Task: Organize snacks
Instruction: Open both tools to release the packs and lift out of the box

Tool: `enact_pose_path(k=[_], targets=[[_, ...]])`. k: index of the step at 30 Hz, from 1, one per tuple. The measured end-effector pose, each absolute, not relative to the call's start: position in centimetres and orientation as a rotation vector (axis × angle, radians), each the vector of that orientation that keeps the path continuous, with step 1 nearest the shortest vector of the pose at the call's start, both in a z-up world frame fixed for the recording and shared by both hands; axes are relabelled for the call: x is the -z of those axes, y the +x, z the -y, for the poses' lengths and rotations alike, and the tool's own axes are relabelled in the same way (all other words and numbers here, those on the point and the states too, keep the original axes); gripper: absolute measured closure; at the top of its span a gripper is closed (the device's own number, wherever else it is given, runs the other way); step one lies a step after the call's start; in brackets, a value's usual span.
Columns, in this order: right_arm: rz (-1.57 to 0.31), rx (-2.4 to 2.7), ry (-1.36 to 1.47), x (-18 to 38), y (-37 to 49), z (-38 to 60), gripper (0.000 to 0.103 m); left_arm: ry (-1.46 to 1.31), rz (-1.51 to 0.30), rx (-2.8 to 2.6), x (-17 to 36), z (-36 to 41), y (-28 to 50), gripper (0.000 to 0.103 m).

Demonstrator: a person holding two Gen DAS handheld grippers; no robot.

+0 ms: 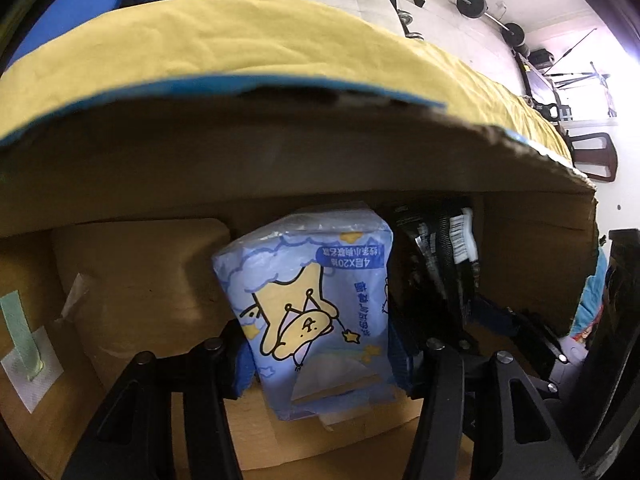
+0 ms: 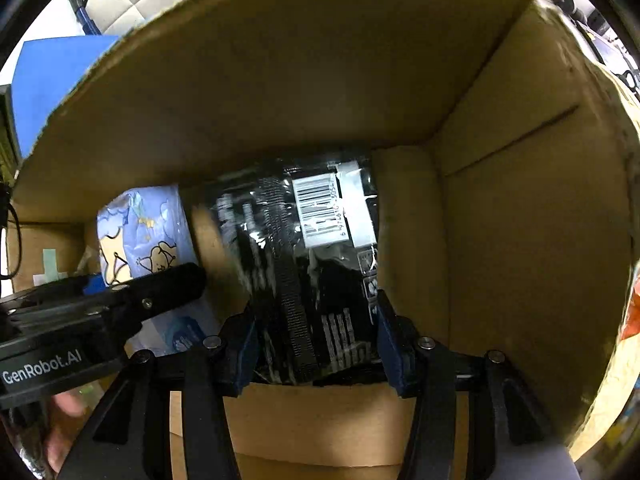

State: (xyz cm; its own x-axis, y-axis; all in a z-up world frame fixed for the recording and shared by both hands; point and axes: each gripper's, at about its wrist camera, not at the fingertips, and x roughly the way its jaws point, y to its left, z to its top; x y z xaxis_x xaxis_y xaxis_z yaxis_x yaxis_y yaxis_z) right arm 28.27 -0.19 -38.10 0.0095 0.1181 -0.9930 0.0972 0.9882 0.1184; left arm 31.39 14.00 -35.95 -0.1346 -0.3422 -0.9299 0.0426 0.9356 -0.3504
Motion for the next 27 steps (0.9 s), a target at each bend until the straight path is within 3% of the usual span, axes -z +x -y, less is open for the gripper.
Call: enact_pose_path(k=[7, 16, 20, 21, 27], targets=[[-1.571, -0.042, 0.168, 37.8, 28.4, 0.1, 0.039, -0.159, -1.662, 0.282, 35.1, -14.1, 30.9, 0.039], [-1.56, -0.067, 0.09, 35.6, 26.9, -0.9, 0.022, -0.087, -1.575, 0.201, 32.8, -16.1, 28.1, 0.007], [-1.537, -0.068, 0.036, 34.0, 24.6, -0.9, 0.011, -0.067, -1.522, 0.171, 31.2, -17.2, 26.2, 0.003], [-1.532, -0.068, 0.024, 33.6, 23.7, -1.3, 0.0, -0.062, -1.505, 0.165, 30.7, -17.4, 25.7, 0.0], [-1.491, -0.076, -0.021, 29.5, 23.1, -2.4, 0.0, -0.072, -1.442, 0.147, 28.4, -17.8, 23.2, 0.0]])
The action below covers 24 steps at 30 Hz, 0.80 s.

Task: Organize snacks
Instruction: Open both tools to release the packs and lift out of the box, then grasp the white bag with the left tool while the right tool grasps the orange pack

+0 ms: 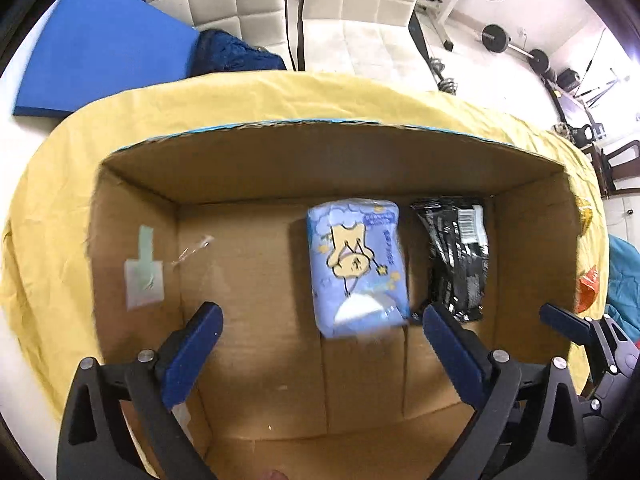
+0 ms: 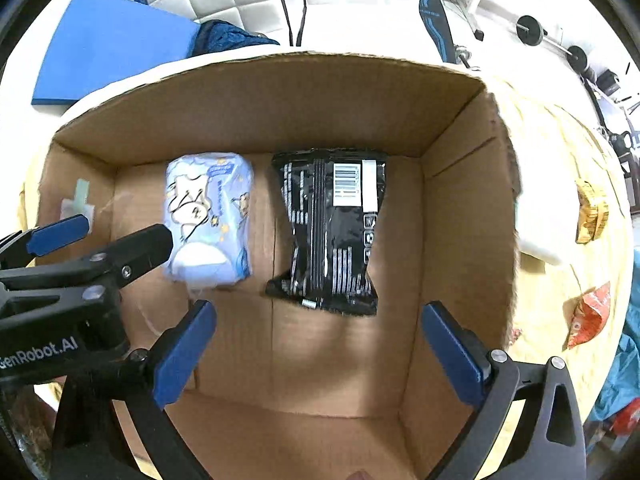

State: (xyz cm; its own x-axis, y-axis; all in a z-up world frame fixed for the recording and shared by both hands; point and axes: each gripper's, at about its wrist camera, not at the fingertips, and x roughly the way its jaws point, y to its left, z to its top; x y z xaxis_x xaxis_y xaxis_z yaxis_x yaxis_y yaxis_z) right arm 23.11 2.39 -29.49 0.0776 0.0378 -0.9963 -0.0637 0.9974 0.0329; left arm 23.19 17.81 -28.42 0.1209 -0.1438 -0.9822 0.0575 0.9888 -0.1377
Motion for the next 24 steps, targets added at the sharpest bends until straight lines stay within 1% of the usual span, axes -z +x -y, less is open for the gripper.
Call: enact_pose_path(k=[4, 9, 12, 24], targets=[[-1.469, -0.082, 0.0, 27.9, 21.3, -1.5, 0.0, -0.078, -1.413, 0.146, 26.6, -18.6, 20.7, 0.0], [-1.417, -0.091, 0.005, 24.5, 19.2, -0.8, 0.0, -0.014, -1.327, 0.111, 24.3, -17.2, 20.3, 0.001], [-1.383, -0.098, -0.002, 23.4, 18.0, -0.5, 0.0, -0.005, -1.285, 0.098, 23.0, -16.4, 19.4, 0.001], [-1.295, -0.153, 0.033, 17.9, 11.9, 0.6, 0.0, 0.001, -1.2, 0.125, 16.4, -15.2, 13.3, 0.001]])
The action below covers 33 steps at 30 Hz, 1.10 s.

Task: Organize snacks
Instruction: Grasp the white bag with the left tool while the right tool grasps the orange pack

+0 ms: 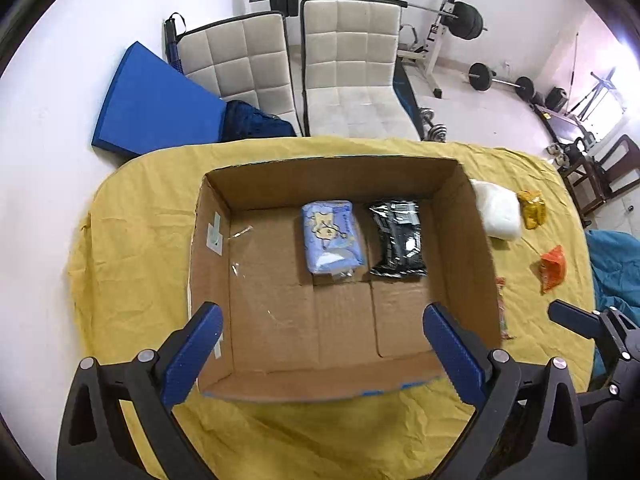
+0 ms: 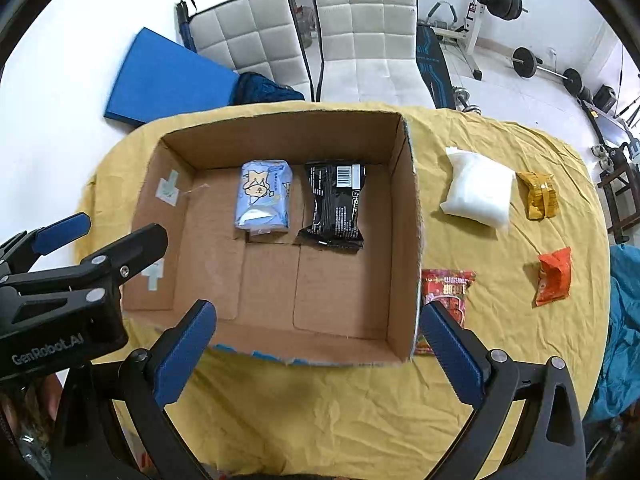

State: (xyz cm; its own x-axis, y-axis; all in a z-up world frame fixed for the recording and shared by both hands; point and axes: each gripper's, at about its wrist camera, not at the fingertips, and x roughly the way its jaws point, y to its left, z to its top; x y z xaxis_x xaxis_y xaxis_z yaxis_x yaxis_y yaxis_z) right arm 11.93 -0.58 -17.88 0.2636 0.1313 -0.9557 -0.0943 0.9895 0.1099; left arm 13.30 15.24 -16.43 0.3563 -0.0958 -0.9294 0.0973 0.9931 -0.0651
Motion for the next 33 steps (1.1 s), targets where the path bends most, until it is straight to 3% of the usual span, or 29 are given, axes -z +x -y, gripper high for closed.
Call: enact_pose_path(k=[10, 18, 26, 33], targets=[[-1.267, -0.165, 0.106, 15.1, 10.0, 5.1, 0.0, -0.038, -1.17, 0.169, 13.1, -11.6, 11.8, 0.001], [-1.269, 0.014, 0.16, 14.8, 11.4, 18.2, 0.0, -0.045, -1.196, 0.294, 13.0, -2.5, 14.0, 0.0], [-1.371, 0.193, 0.187, 20.5, 14.6, 33.0, 0.0, 0.017, -1.314, 0.312, 17.5, 8.2, 19.3, 0.0], [-1.515, 0.169, 0.234, 28.9, 16.6, 38.5, 0.0, 0.068, -1.434, 0.286, 23.6, 13.1, 24.1, 0.0]])
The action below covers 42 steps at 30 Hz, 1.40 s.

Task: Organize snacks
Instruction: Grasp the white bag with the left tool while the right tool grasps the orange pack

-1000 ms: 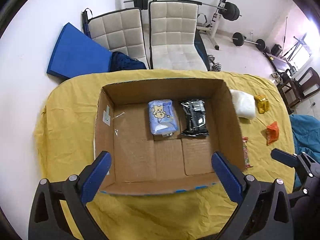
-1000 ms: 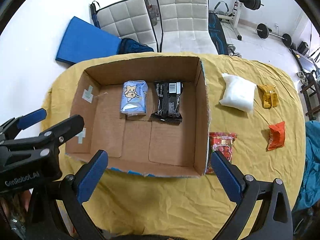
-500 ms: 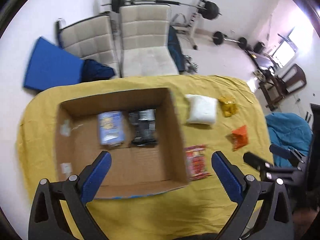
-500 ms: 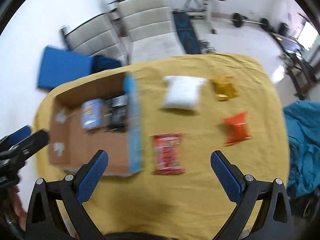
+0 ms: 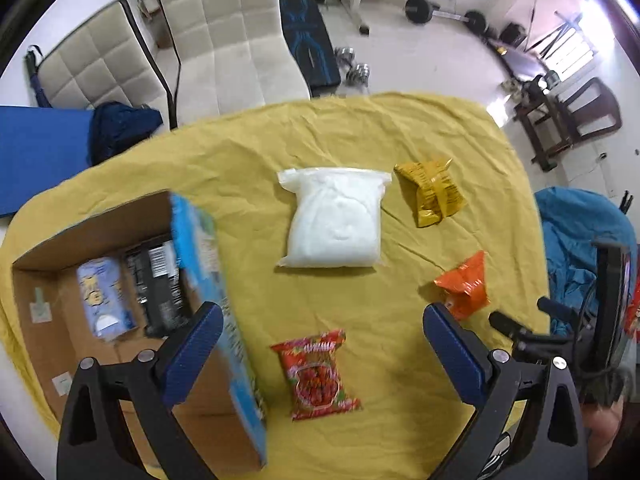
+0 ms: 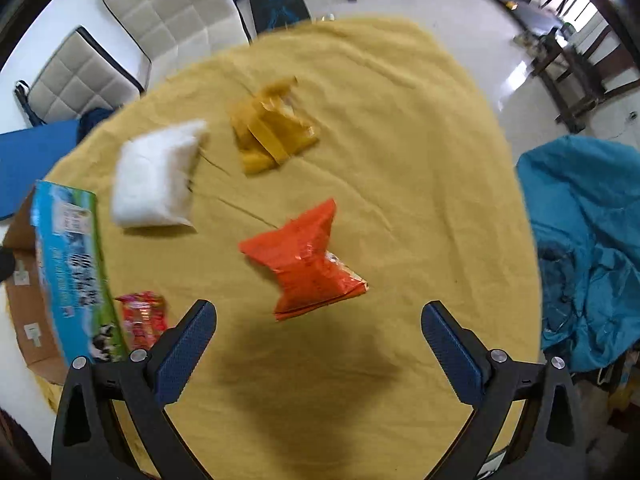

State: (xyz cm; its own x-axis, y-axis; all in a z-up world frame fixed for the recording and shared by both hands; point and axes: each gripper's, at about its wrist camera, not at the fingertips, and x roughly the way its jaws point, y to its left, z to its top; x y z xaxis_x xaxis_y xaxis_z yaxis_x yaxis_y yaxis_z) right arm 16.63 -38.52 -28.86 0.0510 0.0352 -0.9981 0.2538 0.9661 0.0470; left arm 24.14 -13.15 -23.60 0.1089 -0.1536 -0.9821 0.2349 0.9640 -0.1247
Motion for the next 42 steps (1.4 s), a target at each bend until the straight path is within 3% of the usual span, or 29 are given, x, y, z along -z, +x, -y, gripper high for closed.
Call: enact_pose_path(k=[5, 9, 11, 23, 29, 42], targets=[[-1.603, 0.111, 0.249, 34.5, 17.8, 38.7, 0.003, 0.075, -1.53, 0.277, 27.7, 14.5, 26.4, 0.0], [-1.64, 0.099, 0.257, 37.4, 18.7, 38.7, 0.048, 0.069, -1.586, 0.262, 30.6, 15.4, 27.8, 0.0], [-1.624, 0.106, 0.301, 37.9, 19.2, 38.9, 0.056, 0.082, -1.599, 0.254, 31.8, 16.0, 28.5, 0.0], [-1.652, 0.186, 0.42, 38.4, 21.6, 39.5, 0.057, 0.068, -1.686, 0.247, 37.3, 17.6, 31.7, 0.001], [-1.662, 0.18, 0.43, 38.6, 21.9, 40.3, 0.057, 0.072, -1.697, 0.236, 38.5, 17.0, 31.8, 0.015], [-1.689, 0.197, 0.393, 39.6, 24.2, 39.9, 0.056, 0.088, -1.673, 0.243, 39.3, 17.3, 31.5, 0.02]])
